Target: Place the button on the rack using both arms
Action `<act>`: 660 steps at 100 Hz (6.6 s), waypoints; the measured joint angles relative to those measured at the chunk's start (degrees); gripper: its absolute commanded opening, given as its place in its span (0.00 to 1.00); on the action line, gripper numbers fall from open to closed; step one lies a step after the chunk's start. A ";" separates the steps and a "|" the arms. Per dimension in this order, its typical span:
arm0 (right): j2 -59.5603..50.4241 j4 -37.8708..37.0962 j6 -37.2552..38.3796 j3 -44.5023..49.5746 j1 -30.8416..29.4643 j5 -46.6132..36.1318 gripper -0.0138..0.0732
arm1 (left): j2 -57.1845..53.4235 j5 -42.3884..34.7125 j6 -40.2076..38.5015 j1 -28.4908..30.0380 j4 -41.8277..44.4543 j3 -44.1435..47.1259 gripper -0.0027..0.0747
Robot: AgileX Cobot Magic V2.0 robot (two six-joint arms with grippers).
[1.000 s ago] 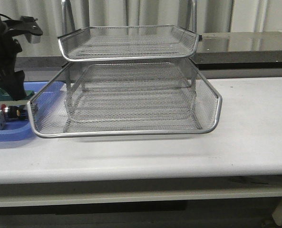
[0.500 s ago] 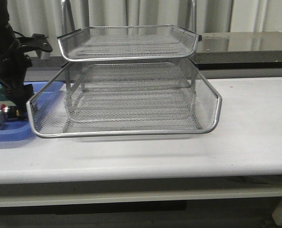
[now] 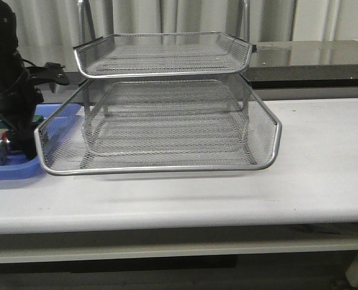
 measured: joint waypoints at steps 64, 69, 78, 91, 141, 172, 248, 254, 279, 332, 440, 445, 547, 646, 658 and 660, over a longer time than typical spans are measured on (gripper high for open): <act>0.00 0.00 0.00 0.00 0.00 0.00 0.08 | -3.28 1.53 0.09 0.00 0.47 0.00 0.22; 0.00 0.00 0.00 0.00 0.00 0.00 0.08 | -4.95 2.29 0.09 0.11 0.47 0.00 0.22; 0.00 0.00 0.00 0.00 0.00 0.00 0.08 | -7.56 4.28 -0.42 0.75 0.47 0.00 0.22; 0.00 0.00 0.00 0.00 0.00 0.00 0.08 | -11.48 8.04 -1.19 2.48 -0.10 0.00 0.22; 0.00 0.00 0.00 0.00 0.00 0.00 0.08 | -28.07 16.58 -0.84 4.14 -16.56 0.00 0.22; 0.00 0.00 0.00 0.00 0.00 0.00 0.08 | -32.83 20.23 -0.30 -5.27 -21.34 0.00 0.22; 0.00 0.00 0.00 0.00 0.00 0.00 0.08 | -20.88 20.68 -0.07 -27.35 -22.16 0.00 0.22; 0.00 0.00 0.00 0.00 0.00 0.00 0.08 | -19.68 20.82 -0.07 -27.46 -21.88 0.00 0.22; 0.00 0.00 0.00 0.00 0.00 0.00 0.08 | -17.99 20.82 -0.07 -27.46 -20.08 0.00 0.42; 0.00 0.00 0.00 0.00 0.00 0.00 0.08 | -17.63 20.82 -0.38 -27.46 -19.38 0.00 0.56; 0.00 0.00 0.00 0.00 0.00 0.00 0.08 | -55.31 19.98 -22.81 -11.08 -11.89 10.89 0.47; 0.00 0.00 0.00 0.00 0.00 0.00 0.08 | -58.02 17.68 -23.87 -9.74 -11.80 14.54 0.47; 0.00 0.00 0.00 0.00 0.00 0.00 0.08 | -99.97 -8.85 -52.12 -6.18 -3.52 77.20 0.32; 0.00 0.00 0.00 0.00 0.00 -0.33 0.08 | -100.71 -8.85 -52.33 -6.18 -2.46 79.41 0.02; 0.00 2.01 0.00 0.00 0.00 -2.14 0.08 | -100.71 -8.85 -52.33 -6.18 -2.46 79.41 0.02; 0.00 2.61 0.00 0.00 0.00 -2.56 0.08 | -100.71 -8.85 -52.33 -6.18 -2.46 79.41 0.02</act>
